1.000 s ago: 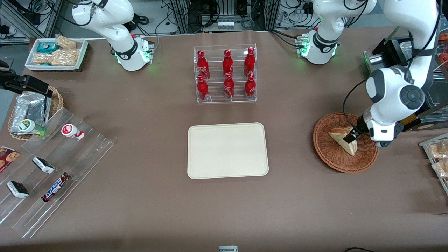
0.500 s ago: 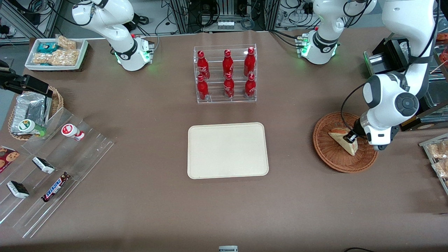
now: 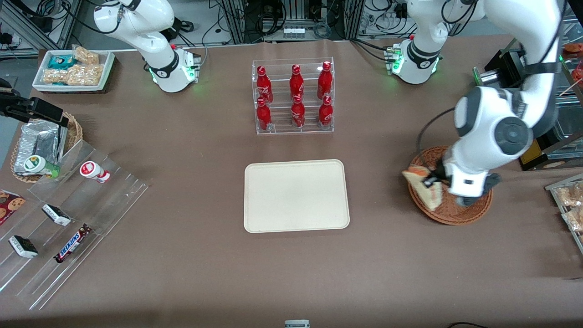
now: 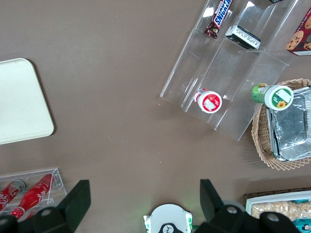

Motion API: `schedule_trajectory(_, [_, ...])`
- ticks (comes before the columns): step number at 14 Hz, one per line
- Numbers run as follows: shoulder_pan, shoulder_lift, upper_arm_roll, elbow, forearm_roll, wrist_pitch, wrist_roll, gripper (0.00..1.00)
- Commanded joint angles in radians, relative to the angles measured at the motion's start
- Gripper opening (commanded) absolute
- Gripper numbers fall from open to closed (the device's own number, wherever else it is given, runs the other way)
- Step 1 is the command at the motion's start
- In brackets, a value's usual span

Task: Place sandwich from basket to tray
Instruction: 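Lift the sandwich and carry it with the left gripper over the cream tray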

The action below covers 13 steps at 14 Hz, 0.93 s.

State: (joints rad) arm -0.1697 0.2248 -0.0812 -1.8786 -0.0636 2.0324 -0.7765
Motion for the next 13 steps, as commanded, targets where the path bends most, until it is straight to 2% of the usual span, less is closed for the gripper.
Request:
schedule_trajectory(1, [-0.114, 0.108, 0.005, 0.126, -0.035, -0.026, 0.003, 0.01])
schedule_trajectory(8, [-0.393, 0.416, 0.006, 0.467, -0.021, 0.018, 0.039, 0.03])
schedule_trajectory(13, [-0.479, 0.499, 0.008, 0.486, -0.012, 0.17, 0.082, 0.02])
